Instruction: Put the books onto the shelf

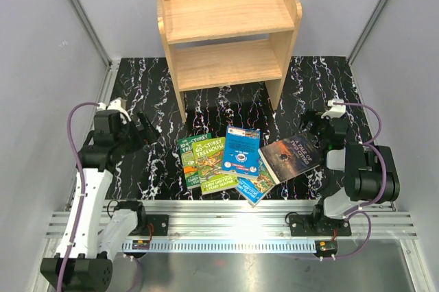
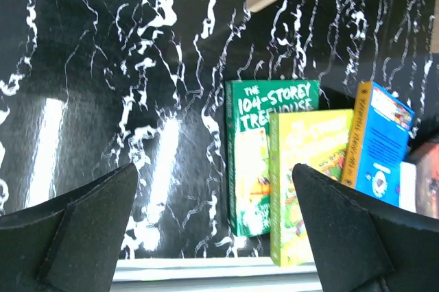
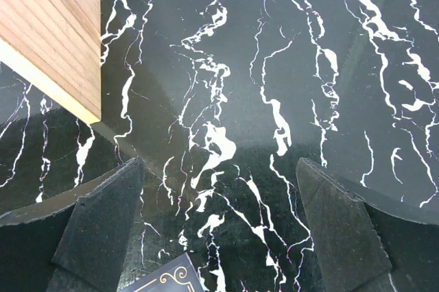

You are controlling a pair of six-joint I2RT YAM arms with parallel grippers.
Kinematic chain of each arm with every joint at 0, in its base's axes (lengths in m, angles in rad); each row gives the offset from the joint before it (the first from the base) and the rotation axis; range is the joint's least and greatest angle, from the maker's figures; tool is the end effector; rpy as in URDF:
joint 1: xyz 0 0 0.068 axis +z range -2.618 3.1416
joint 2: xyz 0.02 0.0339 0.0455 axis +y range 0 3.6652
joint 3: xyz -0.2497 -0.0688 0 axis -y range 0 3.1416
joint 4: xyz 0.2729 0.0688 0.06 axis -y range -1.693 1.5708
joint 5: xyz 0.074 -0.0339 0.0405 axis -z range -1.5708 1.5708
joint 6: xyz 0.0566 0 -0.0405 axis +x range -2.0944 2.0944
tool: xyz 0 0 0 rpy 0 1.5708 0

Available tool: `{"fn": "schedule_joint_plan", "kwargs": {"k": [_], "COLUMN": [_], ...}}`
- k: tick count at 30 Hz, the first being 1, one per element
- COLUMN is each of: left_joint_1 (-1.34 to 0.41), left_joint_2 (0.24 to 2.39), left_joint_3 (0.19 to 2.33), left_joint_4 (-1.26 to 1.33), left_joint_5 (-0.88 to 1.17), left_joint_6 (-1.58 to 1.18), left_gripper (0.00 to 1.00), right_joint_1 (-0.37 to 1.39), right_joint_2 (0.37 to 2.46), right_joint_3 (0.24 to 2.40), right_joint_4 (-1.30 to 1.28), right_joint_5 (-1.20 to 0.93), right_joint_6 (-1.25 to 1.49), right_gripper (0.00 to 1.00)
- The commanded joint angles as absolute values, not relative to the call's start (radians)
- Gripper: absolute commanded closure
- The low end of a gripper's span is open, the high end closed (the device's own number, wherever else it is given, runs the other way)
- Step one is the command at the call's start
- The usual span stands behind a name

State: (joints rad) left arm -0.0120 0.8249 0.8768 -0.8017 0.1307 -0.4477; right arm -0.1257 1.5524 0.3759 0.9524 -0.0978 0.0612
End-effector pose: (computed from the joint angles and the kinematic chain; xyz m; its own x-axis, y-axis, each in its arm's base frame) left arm 0.2151 -0.0100 0.2823 -0.6607 -0.4213 -0.6212 -0.1983 0.8962 -0.3969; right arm 0.3010 -0.0325 0.1053 -0.2182 0.0889 -0.9718 0.0437 0.9957 0.0813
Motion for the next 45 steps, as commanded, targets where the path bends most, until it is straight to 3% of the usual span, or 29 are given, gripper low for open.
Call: {"fn": "schedule_joint_plan", "kwargs": {"k": [1, 12, 24, 27, 30, 32, 33, 34, 36, 38, 43, 45], "left_joint_1": [-0.018, -0.023, -0.041, -0.049, -0.049, -0.049, -0.051, -0.052, -0.055, -0.058, -0.078, -0.087], "left_joint_2": [0.864, 0.879, 0.877, 0.877, 0.887, 0.888, 0.891, 0.891, 0.888, 0.884, 0.858, 0.848], "left_joint_3": [0.911, 0.870, 0.845, 0.844, 0.841, 0.839, 0.841, 0.841, 0.839, 0.841, 0.842, 0.842], "left_joint_4": [-0.908, -1.038, -1.014, -1.016, -1.014, -1.015, -1.014, -1.014, -1.012, -1.012, -1.014, -1.014], "left_joint_5": [0.132, 0.109, 0.141, 0.143, 0.137, 0.132, 0.130, 0.127, 0.126, 0.123, 0.112, 0.109], "left_joint_6": [-0.479, -0.446, -0.446, -0.448, -0.454, -0.459, -0.459, -0.460, -0.462, -0.463, -0.468, -0.471], "left_gripper": [0.01, 0.01, 0.01, 0.01, 0.01, 0.01, 0.01, 0.01, 0.01, 0.01, 0.01, 0.01], "right_joint_1": [-0.124, -0.124, -0.124, -0.124, -0.124, -0.129, -0.136, -0.161, -0.164, -0.164, -0.169, -0.179], "right_joint_2": [1.546, 1.548, 1.525, 1.425, 1.459, 1.531, 1.564, 1.621, 1.625, 1.490, 1.143, 1.112], "right_joint_3": [0.400, 0.400, 0.420, 0.642, 0.979, 1.158, 1.225, 1.340, 1.365, 1.246, 0.972, 0.943], "right_joint_4": [0.991, 0.989, 0.957, 0.509, -0.084, -0.264, -0.467, -0.541, -0.578, -0.496, -0.316, -0.349], "right_joint_5": [-0.098, -0.098, -0.046, 0.063, 0.179, 0.277, 0.265, 0.107, -0.054, -0.210, -0.271, -0.330], "right_joint_6": [0.055, 0.055, 0.075, 0.126, 0.298, 0.432, 0.472, 0.465, 0.472, 0.527, 0.783, 0.869], "right_gripper": [0.00, 0.00, 0.00, 0.00, 0.00, 0.00, 0.00, 0.00, 0.00, 0.00, 0.00, 0.00]}}
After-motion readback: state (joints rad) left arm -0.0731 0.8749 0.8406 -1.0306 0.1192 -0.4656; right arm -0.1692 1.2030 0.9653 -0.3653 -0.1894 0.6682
